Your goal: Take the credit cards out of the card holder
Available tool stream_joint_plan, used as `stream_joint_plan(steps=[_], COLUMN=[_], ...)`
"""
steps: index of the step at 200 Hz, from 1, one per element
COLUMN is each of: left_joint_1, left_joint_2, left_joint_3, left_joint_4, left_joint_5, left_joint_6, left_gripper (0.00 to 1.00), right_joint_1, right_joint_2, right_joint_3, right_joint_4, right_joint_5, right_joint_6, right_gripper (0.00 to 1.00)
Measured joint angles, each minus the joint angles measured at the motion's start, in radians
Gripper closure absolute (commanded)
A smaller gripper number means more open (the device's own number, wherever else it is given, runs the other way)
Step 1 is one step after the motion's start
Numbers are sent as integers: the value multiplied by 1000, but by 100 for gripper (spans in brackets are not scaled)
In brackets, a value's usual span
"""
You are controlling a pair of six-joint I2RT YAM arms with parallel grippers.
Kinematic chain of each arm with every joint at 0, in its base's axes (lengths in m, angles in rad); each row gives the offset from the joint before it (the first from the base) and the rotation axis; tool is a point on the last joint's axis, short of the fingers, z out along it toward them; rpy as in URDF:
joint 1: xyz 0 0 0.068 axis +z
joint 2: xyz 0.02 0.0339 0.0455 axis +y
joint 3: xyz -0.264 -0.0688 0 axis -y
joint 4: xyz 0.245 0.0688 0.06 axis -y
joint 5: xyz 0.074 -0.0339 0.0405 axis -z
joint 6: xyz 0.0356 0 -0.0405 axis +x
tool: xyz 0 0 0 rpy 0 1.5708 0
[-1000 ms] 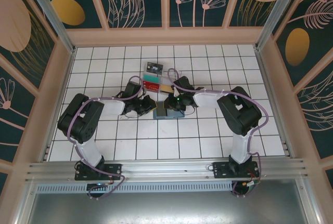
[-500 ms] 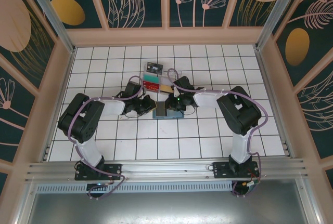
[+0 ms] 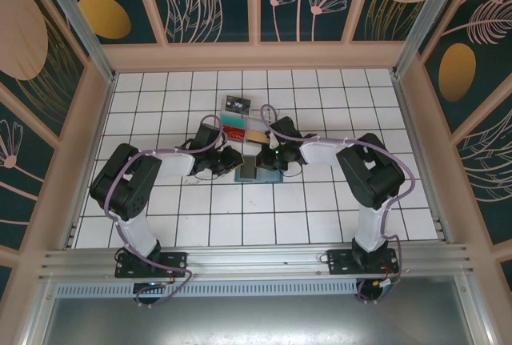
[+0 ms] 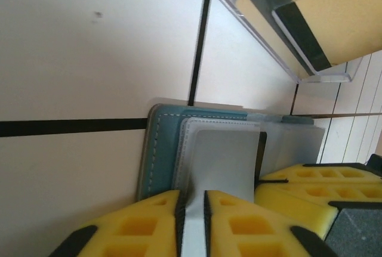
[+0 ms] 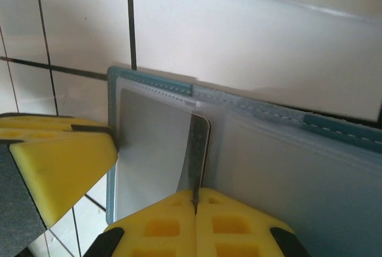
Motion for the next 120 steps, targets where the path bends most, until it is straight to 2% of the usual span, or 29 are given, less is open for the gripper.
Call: stream_joint_plan(steps=[46,86,104,120], left_joint_1=[-14,-14,-14,-14], left_joint_2=[0,0,0,0], left_joint_3=[16,19,19,19], left_joint_4=[-14,-27,-29,-30], left_joint_5=[-10,-13,-13,-14], left_joint_6=[10,15,16,16], left_gripper=[73,76,76,76], right_joint_1=[-22,-38,-38,-38], right_joint_2=[-42,-53,-53,-55], right_joint_3=[-53,-76,-76,-76], right_joint_4=[0,8,19,26], right_joint_5=[-35,-51,-67,-73], right_joint_6=[0,13,31,64], right_gripper=[100,100,85,80])
